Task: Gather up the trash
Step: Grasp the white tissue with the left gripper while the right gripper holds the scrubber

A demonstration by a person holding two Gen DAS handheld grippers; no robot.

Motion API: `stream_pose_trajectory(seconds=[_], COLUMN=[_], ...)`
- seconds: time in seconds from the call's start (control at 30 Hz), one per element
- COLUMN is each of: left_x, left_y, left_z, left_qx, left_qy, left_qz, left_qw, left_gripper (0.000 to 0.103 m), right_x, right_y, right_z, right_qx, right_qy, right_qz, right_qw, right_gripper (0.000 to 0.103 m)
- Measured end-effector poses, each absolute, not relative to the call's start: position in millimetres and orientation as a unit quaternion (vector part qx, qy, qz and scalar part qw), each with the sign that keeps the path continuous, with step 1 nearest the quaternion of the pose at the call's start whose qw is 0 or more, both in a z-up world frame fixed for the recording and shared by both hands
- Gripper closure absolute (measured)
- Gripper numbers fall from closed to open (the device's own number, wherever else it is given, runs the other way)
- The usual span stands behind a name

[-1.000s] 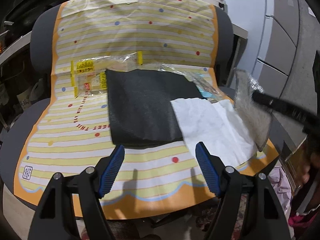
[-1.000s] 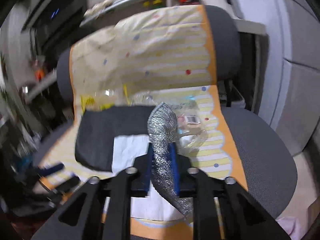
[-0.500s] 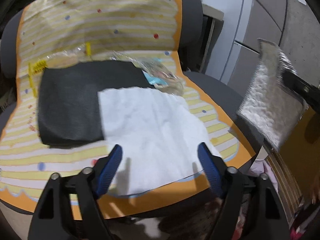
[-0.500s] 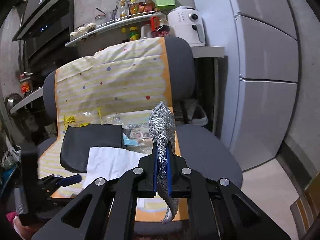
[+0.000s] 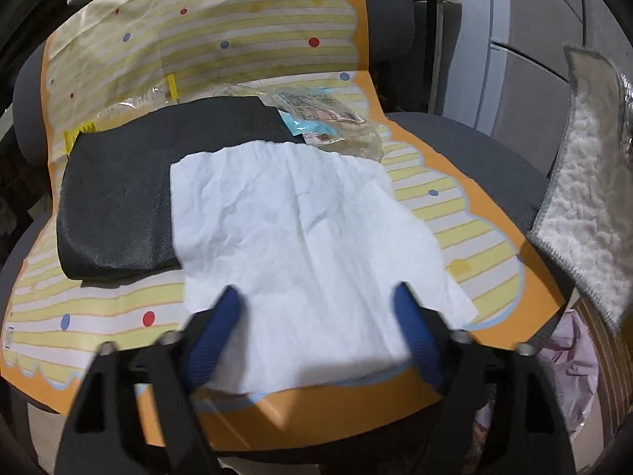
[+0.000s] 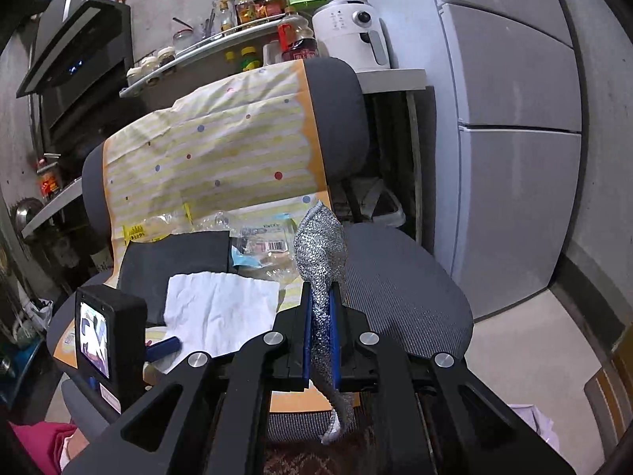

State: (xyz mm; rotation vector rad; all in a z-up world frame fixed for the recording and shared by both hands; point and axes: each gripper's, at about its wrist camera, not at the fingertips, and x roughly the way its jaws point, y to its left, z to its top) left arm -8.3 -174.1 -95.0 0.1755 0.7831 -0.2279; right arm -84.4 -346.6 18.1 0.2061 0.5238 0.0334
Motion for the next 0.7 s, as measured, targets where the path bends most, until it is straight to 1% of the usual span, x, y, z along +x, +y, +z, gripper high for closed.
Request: stream_pose_trajectory(seconds=[0.03,0.07,0.1,0.13,0.17,0.23,0.43,0.57,0.7], left_x=[-7.6,-6.2,-4.7,-1.9,-0.5,-2.1,-39.9,-59.1,-77.0], left_y=[-172.2,-168.1,-163.4,-155.3,-149.5,-136.6,-113.6,-125.7,-159.9], left_z=[-93.9,-92.3,-90.6,-88.5,-87.2,-79.9,-22.4,-1.8,0.3], left_qx=[0.084,0.079,0.070,0.055,0.038,0.009,-0.033,-0.038,-0.024], left_qy=[0.381,0.383,0.385,0.390,0.395,0.388,0.297,0.270,0.262], left_qz=[-0.108,-0.109,-0.113,-0.125,-0.143,-0.173,-0.276,-0.329,-0.395], left_qw=[0.914,0.914,0.913,0.911,0.907,0.906,0.914,0.904,0.880], left_gripper=[0.051,0.063,0.078,0.087,0.101,0.101,0.102,0.102,0.102], right_x=[-84.7,-85.2,-87.3,-88.5,-90.3,-92.2,-105.0,-117.7,-138.4], right_y=[-346.6,-346.1,-346.3,-346.3,-346.0,-346.4,-344.0,-345.9,-358.7], right_z=[17.9,17.4,17.0,17.1,17.3,17.3,22.2,28.2,32.6], right_qx=[0.101,0.100,0.100,0.100,0.099,0.102,0.101,0.099,0.100], right_qy=[0.258,0.259,0.260,0.260,0.259,0.259,0.256,0.250,0.251], right_qz=[0.016,0.016,0.017,0.016,0.016,0.016,0.003,-0.016,-0.053], right_qw=[0.961,0.961,0.960,0.960,0.961,0.960,0.961,0.963,0.961], right_gripper=[0.095,0.095,0.095,0.095,0.095,0.095,0.095,0.095,0.094])
